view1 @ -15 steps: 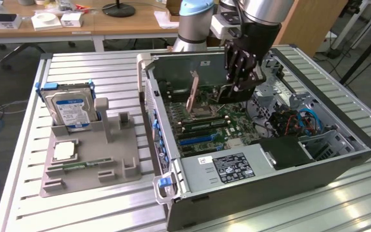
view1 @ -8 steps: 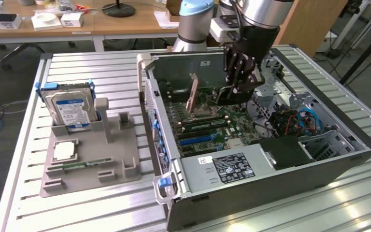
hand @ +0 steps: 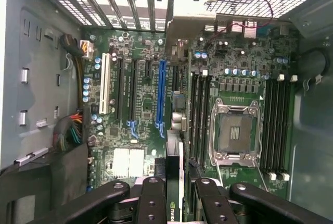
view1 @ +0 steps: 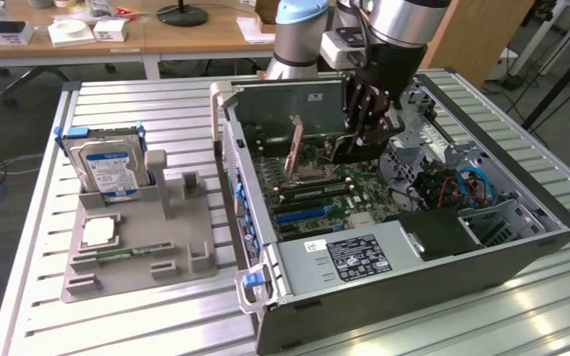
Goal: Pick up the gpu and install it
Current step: 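Pick up the gpu and move the gpu toward the slot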
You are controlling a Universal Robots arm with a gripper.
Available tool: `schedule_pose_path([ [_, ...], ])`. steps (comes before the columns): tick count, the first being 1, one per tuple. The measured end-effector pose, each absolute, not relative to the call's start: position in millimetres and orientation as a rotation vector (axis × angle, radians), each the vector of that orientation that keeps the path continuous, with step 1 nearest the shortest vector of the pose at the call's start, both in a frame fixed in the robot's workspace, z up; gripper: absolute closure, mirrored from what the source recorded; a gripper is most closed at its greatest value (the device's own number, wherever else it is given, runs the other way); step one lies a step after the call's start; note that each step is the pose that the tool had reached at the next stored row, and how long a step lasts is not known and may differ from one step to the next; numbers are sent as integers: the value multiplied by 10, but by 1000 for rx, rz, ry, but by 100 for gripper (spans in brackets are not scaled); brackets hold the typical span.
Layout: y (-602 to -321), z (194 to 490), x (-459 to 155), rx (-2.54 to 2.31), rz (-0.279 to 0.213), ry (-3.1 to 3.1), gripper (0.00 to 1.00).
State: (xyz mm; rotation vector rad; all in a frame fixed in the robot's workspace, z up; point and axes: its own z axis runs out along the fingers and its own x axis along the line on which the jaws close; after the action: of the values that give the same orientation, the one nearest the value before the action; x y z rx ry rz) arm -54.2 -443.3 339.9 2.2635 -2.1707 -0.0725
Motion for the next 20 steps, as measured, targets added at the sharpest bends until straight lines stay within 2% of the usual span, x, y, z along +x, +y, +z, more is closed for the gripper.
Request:
schedule_pose_path([
  [20, -4434, 3247, -569, 2295, -68, -2140, 74],
])
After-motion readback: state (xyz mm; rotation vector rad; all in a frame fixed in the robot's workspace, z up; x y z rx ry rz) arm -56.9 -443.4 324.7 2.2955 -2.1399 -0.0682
